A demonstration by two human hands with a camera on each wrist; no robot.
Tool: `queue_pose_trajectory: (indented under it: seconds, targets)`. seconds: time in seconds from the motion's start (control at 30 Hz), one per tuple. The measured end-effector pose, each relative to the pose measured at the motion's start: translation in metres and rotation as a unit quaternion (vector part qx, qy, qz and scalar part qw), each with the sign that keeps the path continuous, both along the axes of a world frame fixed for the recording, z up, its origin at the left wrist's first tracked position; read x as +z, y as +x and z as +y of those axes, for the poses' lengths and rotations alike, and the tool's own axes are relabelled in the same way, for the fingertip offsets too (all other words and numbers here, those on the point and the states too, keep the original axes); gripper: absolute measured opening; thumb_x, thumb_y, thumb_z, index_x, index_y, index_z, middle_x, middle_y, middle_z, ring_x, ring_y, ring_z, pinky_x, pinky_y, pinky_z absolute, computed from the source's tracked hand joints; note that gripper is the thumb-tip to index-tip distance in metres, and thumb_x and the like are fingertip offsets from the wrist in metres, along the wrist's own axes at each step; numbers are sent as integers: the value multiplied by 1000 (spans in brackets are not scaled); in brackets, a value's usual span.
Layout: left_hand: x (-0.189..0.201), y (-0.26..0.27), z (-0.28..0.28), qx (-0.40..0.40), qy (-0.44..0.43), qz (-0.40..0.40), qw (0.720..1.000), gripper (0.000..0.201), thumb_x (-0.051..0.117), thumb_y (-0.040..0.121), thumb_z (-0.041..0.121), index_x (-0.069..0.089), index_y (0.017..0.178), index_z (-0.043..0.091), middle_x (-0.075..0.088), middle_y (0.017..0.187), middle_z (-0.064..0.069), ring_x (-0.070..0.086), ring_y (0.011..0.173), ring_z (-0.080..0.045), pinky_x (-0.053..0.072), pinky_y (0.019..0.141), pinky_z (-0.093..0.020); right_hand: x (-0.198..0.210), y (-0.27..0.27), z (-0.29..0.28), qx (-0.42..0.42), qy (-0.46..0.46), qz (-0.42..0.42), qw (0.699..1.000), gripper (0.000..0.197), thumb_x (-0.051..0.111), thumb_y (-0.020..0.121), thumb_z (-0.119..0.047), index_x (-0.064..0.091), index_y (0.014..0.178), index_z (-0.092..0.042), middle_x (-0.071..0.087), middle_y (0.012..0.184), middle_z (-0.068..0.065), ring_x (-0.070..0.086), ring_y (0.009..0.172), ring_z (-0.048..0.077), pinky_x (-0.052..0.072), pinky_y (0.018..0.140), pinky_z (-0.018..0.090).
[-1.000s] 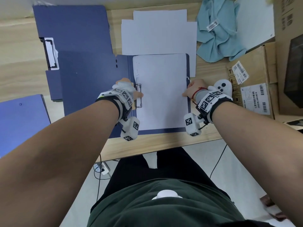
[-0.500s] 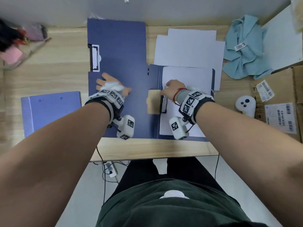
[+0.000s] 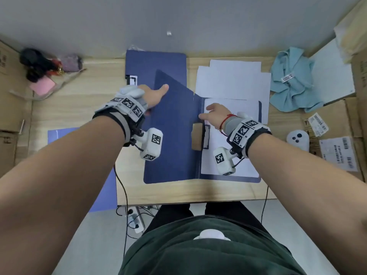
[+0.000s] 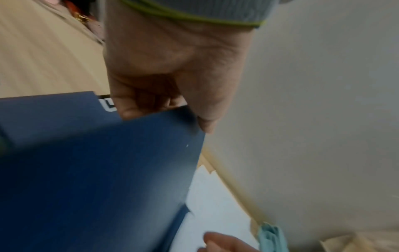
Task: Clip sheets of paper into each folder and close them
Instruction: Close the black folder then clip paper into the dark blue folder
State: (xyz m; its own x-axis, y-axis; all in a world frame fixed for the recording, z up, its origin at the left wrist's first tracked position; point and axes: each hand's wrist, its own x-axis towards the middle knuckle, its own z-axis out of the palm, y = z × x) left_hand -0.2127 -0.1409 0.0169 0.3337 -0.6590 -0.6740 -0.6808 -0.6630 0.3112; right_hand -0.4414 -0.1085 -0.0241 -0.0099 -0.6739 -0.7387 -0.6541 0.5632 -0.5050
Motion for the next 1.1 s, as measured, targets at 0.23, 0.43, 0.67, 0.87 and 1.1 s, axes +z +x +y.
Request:
queue_pose_trajectory:
  seconds: [0.23, 0.43, 0.67, 0.87, 1.1]
  targets:
    - [46, -93, -13, -42, -8, 234, 971, 91, 20, 82, 86, 68, 106, 12, 73, 90, -10, 70, 64, -20, 51, 56, -23, 64, -29, -20, -108, -22, -169, 979, 59, 40, 93, -65, 58, 124, -17, 59, 127, 2, 68, 100, 27, 58, 86, 46]
    - [9, -162, -2, -123, 25, 227, 966, 71, 33, 88, 77, 70, 108, 20, 71, 97, -1, 71, 77, -16, 54, 67, -25, 57, -103, -13, -213, -67, -88, 971, 84, 33, 80, -83, 53, 135, -22, 59, 127, -1, 61, 111, 28, 53, 87, 41]
    - [-90, -179, 1, -103, 62, 59, 991, 88, 55, 49, 78, 68, 105, 11, 72, 95, -11, 71, 89, -30, 59, 84, -45, -50, -186, 5, -198, -21, 6, 980, 99, 62, 49, -60, 50, 134, -10, 61, 128, 8, 60, 114, 24, 47, 103, 45]
    - [-100, -182, 17, -131, 115, -44, 984, 68, 63, 69, 67, 62, 103, 8, 67, 93, -7, 67, 83, -27, 55, 84, -34, -55, -184, 18, -159, 59, 38, 985, 72, 64, 85, -40, 38, 143, -5, 51, 131, 11, 52, 115, 27, 45, 101, 42]
    - [-112, -178, 21, -77, 124, -58, 988, 76, 61, 53, 77, 59, 97, 14, 67, 89, -5, 68, 80, -26, 55, 82, -35, -81, -188, 17, -139, 49, 15, 989, 74, 66, 66, -40, 53, 130, -6, 64, 120, 11, 63, 104, 30, 51, 97, 43]
